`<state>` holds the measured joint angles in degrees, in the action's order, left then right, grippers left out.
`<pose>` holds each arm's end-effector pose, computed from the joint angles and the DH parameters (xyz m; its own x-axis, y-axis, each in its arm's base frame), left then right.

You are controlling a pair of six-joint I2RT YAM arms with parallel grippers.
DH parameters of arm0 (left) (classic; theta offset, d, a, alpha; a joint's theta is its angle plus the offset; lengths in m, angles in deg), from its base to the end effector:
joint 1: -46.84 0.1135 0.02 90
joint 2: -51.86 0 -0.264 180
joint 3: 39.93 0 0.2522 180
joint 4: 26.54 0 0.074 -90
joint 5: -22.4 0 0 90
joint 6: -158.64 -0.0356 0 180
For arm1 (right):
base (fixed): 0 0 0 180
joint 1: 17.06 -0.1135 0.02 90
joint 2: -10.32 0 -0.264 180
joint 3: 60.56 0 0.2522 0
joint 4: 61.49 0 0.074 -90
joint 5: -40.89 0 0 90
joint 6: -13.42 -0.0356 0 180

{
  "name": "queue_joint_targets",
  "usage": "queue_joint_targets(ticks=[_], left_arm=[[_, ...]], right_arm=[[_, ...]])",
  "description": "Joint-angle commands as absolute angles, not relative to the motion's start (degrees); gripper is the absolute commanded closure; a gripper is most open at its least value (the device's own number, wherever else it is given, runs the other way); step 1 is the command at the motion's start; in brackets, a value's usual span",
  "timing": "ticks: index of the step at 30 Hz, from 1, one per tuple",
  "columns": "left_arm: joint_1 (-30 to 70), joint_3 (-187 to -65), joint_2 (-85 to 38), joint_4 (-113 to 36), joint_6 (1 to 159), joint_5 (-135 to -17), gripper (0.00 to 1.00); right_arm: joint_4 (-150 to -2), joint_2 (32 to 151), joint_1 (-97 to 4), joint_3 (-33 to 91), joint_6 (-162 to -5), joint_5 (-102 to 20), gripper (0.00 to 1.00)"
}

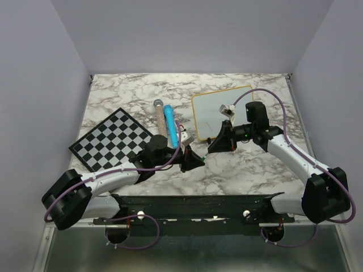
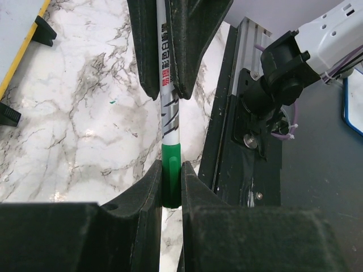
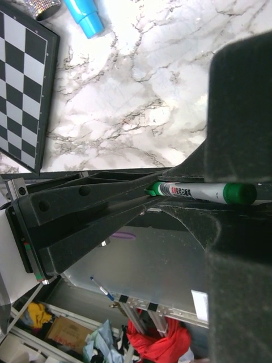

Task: Write a sentence on the whiteboard
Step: Open the pen cap of the whiteboard marker, then place the pen cap at the center of the board.

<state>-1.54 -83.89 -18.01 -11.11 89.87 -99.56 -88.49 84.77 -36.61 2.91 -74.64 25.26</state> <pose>0.1576 -0.2057 0.2322 -0.4675 0.0636 -0.8817 0.8697 0.2118 -0.4458 0.2361 0.1202 0.2684 -0.5523 -0.2058 -0.8078 -0.8246 -0.0071 0.5656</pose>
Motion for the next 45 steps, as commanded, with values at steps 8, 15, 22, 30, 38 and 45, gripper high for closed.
queue_joint_targets(ticks=[8, 15, 22, 30, 38, 45], left_arm=[[-1.1, -82.3, -15.7, -13.8, 87.4, -100.5, 1.0], [-2.1, -72.8, -10.1, -9.9, 90.3, -95.6, 1.0], [-2.5, -71.4, -9.6, -10.8, 91.2, -90.0, 1.0], [-2.0, -72.6, -18.8, -11.4, 97.9, -73.1, 1.0], [-2.0, -81.0, -31.0, -16.0, 103.9, -69.2, 0.99], [-2.0, -86.8, -35.6, -28.2, 104.7, -64.3, 0.93]], right_arm=[[-89.1, 83.4, -35.4, 5.6, -75.9, 28.8, 0.99], [-89.4, 80.4, -31.1, 6.6, -76.4, 30.5, 0.99], [-90.8, 77.6, -29.2, 6.3, -75.2, 20.5, 0.99], [-90.7, 73.0, -28.7, 4.1, -73.9, 5.6, 0.99], [-90.7, 73.8, -28.0, 3.6, -73.8, 6.3, 1.0], [-90.9, 74.6, -27.6, 3.6, -74.0, 5.4, 0.99]])
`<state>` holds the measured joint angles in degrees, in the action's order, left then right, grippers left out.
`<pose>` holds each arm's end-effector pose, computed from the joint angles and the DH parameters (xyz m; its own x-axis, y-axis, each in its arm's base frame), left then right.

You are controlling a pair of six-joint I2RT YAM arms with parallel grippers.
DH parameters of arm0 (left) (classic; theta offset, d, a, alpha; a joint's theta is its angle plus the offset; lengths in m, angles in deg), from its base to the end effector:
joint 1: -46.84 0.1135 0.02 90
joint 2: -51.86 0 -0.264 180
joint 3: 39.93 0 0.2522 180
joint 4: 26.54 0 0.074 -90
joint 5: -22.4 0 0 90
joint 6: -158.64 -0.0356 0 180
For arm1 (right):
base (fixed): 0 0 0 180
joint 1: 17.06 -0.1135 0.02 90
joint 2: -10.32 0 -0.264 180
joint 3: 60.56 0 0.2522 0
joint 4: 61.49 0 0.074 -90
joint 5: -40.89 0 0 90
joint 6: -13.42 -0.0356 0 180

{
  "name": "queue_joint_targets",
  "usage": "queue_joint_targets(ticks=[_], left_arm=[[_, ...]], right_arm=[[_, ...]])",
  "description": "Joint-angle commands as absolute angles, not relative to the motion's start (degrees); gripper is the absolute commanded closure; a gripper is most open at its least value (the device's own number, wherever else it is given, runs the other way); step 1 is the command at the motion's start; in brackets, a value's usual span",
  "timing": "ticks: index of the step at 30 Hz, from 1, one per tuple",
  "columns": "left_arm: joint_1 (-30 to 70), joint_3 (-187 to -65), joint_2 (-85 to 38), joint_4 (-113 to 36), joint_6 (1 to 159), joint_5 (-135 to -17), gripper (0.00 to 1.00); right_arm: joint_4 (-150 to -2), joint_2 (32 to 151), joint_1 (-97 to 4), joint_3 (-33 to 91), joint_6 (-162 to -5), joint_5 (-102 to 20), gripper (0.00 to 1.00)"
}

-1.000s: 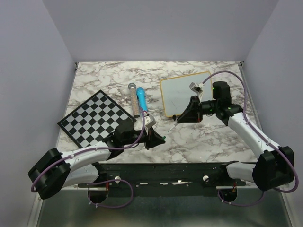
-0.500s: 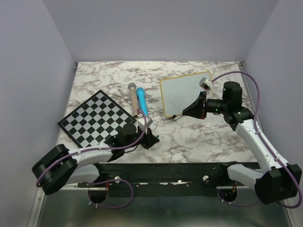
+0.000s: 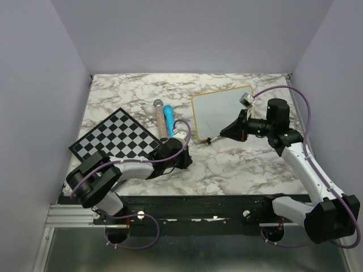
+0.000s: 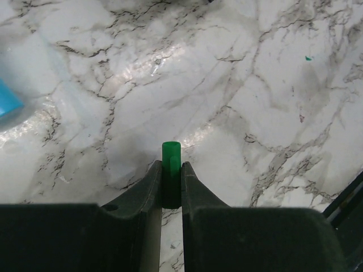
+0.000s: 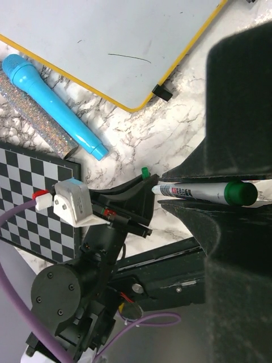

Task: Write a sentence on the whiteboard
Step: Place the pen cap at the center of the board, then pick up the whiteboard from the whiteboard stand.

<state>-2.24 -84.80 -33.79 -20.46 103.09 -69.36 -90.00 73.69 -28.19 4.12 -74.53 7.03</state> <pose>0.1833 -0.2131 0.1496 -0.7441 -0.0048 -0.6681 0.4255 0.7675 -0.4795 0.2271 0.0748 0.3124 -0.4184 -0.1026 -0.9024 -0.8477 0.4007 0.3475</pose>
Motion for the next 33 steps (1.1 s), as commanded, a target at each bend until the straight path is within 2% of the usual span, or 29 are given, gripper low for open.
queue_joint_targets(ticks=[1, 7, 11, 16, 21, 23, 24, 25, 26, 28, 29, 31, 33], left_arm=[[-2.0, -87.2, -35.8, -28.9, 104.8, -63.9, 0.89], [-2.0, -87.9, -35.4, -31.5, 104.5, -61.8, 0.74], [-2.0, -88.2, -34.5, -32.1, 104.4, -61.1, 0.7], [-2.0, -88.1, -32.2, -32.7, 104.1, -60.3, 0.55], [-2.0, -87.6, -26.4, -34.1, 103.1, -58.8, 0.53], [-1.9, -86.7, -22.3, -33.5, 101.6, -58.6, 0.5], [-1.8, -86.1, -20.6, -32.1, 101.0, -58.4, 0.46], [-1.6, -84.7, -18.6, -31.3, 99.9, -58.4, 0.35], [0.1, -83.8, -14.6, -30.1, 99.6, -58.6, 0.28], [3.4, -81.8, -10.9, -26.6, 99.9, -63.9, 0.13], [8.9, -81.6, -8.3, -25.1, 100.7, -67.5, 0.11], [13.8, -82.9, -7.0, -22.7, 101.9, -78.8, 0.11], [18.4, -85.3, -8.1, -22.5, 102.1, -83.9, 0.11]], right_arm=[[-90.9, 74.6, -27.7, 3.6, -74.0, 5.5, 1.0], [-91.0, 74.7, -27.3, 3.7, -74.1, 5.7, 0.99], [-91.0, 74.8, -27.2, 3.6, -74.1, 5.8, 0.99], [-91.1, 74.9, -26.8, 3.6, -74.0, 5.9, 0.99], [-91.2, 74.9, -26.4, 3.7, -73.4, 6.4, 0.99], [-91.6, 74.9, -26.2, 3.9, -72.8, 7.5, 0.99], [-92.1, 74.8, -25.9, 4.0, -71.7, 8.0, 1.0], [-92.4, 74.7, -25.8, 4.1, -71.0, 8.8, 0.99], [-92.7, 74.4, -25.7, 4.2, -70.4, 9.0, 0.99], [-93.4, 73.7, -25.1, 4.3, -68.6, 9.3, 1.0], [-93.7, 73.3, -25.1, 4.3, -68.0, 9.2, 0.99], [-94.4, 72.5, -24.7, 4.4, -66.2, 8.3, 0.99], [-94.9, 71.5, -24.2, 4.4, -65.2, 7.1, 0.99]])
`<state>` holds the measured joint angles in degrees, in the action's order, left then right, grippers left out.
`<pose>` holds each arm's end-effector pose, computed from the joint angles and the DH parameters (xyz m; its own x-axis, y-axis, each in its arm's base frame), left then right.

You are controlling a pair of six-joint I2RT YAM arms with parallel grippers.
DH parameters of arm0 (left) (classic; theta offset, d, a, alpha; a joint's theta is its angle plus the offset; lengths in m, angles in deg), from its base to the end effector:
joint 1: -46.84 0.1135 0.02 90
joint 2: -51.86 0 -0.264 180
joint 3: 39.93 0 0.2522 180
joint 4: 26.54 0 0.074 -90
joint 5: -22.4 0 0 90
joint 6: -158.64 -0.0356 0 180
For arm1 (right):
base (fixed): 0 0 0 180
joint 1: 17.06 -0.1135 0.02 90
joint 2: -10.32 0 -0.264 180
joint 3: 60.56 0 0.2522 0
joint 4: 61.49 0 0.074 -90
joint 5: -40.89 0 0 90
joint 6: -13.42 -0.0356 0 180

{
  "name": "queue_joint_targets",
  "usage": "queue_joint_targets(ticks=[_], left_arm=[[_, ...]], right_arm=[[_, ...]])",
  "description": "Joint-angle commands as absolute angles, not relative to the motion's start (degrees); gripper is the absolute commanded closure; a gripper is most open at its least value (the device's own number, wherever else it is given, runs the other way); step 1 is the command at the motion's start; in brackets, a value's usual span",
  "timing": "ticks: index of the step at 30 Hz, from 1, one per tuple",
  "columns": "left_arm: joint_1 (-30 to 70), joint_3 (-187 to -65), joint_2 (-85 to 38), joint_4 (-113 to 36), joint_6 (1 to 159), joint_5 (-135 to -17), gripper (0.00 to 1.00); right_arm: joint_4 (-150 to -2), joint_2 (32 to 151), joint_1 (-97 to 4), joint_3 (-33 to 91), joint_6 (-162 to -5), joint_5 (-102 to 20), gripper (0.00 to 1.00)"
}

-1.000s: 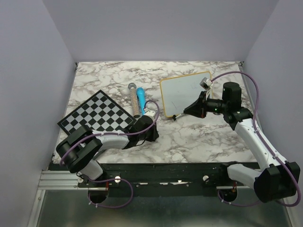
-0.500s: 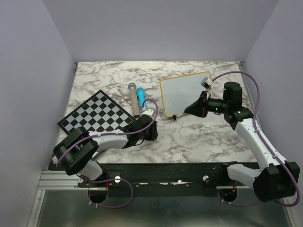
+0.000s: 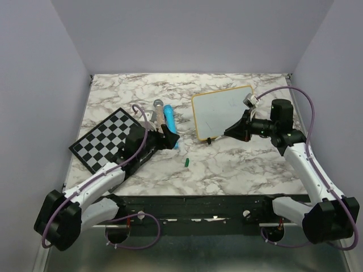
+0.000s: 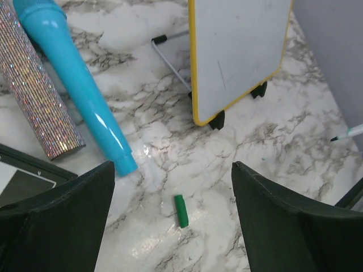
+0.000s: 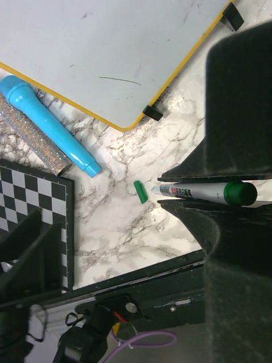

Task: Write a sentence on the whiteboard
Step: Pick up the whiteboard from the whiteboard stand.

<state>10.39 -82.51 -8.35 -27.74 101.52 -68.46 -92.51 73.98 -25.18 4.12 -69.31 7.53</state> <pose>0.1870 -0.1388 0.2309 -0.5467 -0.2710 -0.7922 0.3675 0.7725 -0.5179 0.2295 0.0628 0.3078 -0.3906 -0.1260 -0.9119 -0.8500 0.4297 0.3047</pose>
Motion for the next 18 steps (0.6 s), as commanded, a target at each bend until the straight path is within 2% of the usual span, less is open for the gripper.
queue_joint_targets(ticks=[1, 6, 8, 18], left_arm=[[19.5, -88.2, -9.0, -22.9, 102.2, -88.0, 0.09], [22.7, -96.7, -20.9, -19.0, 102.4, -99.3, 0.1], [23.1, -100.0, -24.4, -16.7, 101.3, -101.3, 0.15], [25.3, -108.9, -46.5, -7.5, 98.0, -107.1, 0.2]], right_arm=[[-94.9, 71.2, -24.1, 4.4, -65.0, 6.8, 0.99], [-95.2, 69.8, -22.5, 4.2, -64.4, 6.7, 0.99], [-95.3, 69.5, -21.8, 4.2, -64.4, 7.2, 0.99], [-95.7, 70.1, -19.1, 4.3, -64.1, 9.3, 0.99]])
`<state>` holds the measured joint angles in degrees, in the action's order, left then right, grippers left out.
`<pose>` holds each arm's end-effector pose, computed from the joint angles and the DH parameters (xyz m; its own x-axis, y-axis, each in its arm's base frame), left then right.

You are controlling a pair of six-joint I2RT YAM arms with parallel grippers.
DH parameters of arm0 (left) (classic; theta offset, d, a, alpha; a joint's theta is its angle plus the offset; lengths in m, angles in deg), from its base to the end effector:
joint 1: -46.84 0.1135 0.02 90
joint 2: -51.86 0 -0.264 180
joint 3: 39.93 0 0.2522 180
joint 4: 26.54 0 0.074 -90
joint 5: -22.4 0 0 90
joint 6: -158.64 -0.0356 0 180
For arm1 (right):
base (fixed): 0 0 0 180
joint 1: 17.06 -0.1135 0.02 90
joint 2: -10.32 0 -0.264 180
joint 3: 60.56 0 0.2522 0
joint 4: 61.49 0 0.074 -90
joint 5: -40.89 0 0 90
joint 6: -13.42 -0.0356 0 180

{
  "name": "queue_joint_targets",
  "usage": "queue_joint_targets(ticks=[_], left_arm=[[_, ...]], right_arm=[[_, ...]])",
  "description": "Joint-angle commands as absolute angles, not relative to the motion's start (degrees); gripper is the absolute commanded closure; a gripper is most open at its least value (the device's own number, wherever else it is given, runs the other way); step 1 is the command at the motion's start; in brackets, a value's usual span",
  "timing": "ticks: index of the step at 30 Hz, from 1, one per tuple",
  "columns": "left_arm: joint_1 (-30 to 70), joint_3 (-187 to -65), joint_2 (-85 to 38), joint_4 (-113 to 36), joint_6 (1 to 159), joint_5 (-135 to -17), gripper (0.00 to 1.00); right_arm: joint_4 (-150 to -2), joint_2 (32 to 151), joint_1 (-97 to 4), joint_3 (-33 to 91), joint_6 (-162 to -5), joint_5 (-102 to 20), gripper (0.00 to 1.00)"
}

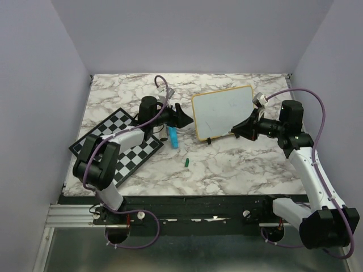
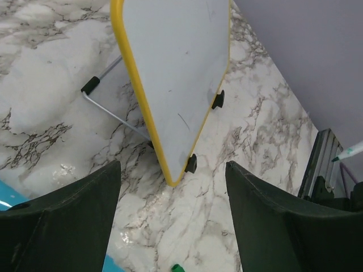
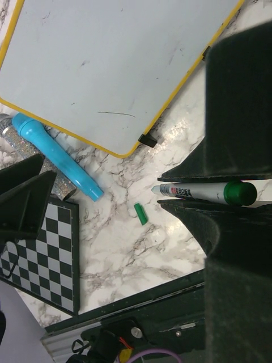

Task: Write a sentence on the whiteboard
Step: Pick up the whiteboard from the whiteboard stand.

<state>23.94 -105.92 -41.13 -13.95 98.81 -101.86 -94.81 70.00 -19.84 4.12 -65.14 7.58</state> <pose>0.3226 -0.1580 0.2369 -0.6122 -0.1923 -0.7669 0.5971 0.5235 -0.6079 0.2186 0.0404 0.3190 -0.3134 -0.1243 -0.9415 -0.8403 0.4981 0.2140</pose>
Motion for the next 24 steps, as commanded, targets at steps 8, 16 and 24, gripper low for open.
queue_joint_targets(ticks=[8, 16, 24], left_arm=[[25.4, -117.1, -58.1, 1.1, 104.0, -112.2, 0.26], [24.9, -121.8, -66.1, 8.5, 110.3, -115.7, 0.43], [24.3, -123.7, -70.3, 15.5, 117.2, -117.4, 0.52]], right_arm=[[-95.9, 71.4, -18.6, 4.5, -64.3, 11.0, 0.99], [-95.9, 72.6, -18.4, 4.7, -64.3, 11.6, 0.99], [-96.1, 73.1, -18.3, 4.8, -64.3, 11.5, 1.0]])
